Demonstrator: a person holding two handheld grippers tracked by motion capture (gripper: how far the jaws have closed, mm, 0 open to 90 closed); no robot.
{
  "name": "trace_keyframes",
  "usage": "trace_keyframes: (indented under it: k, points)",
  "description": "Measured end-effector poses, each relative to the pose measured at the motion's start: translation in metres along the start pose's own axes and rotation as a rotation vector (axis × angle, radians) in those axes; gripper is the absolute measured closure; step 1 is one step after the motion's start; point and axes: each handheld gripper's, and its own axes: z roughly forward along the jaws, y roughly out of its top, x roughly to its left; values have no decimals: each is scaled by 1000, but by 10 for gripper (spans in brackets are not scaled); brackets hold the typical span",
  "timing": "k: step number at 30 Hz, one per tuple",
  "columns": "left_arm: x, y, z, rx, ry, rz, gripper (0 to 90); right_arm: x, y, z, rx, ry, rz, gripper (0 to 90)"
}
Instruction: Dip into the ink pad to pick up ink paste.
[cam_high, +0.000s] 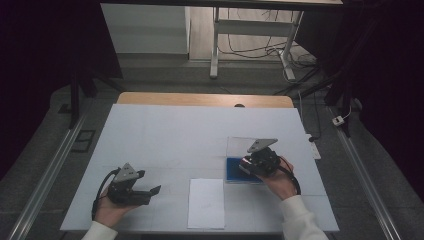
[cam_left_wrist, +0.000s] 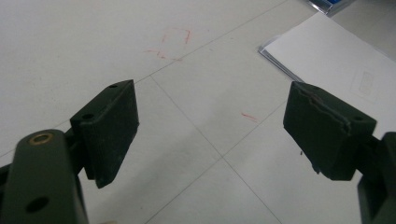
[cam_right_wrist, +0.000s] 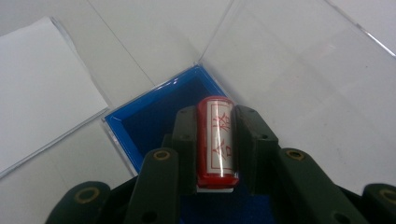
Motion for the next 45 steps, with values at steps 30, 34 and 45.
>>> trace_keyframes:
  k: [30, 34, 45]
  points:
    - [-1, -1, 0, 5, 7, 1, 183, 1, -2, 5, 30, -7, 6, 707]
    - [-1, -1, 1, 10, 7, 4, 183, 0, -3, 6, 22, 1, 18, 707]
    - [-1, -1, 1, 10, 9, 3, 183, -1, -5, 6, 12, 5, 22, 707]
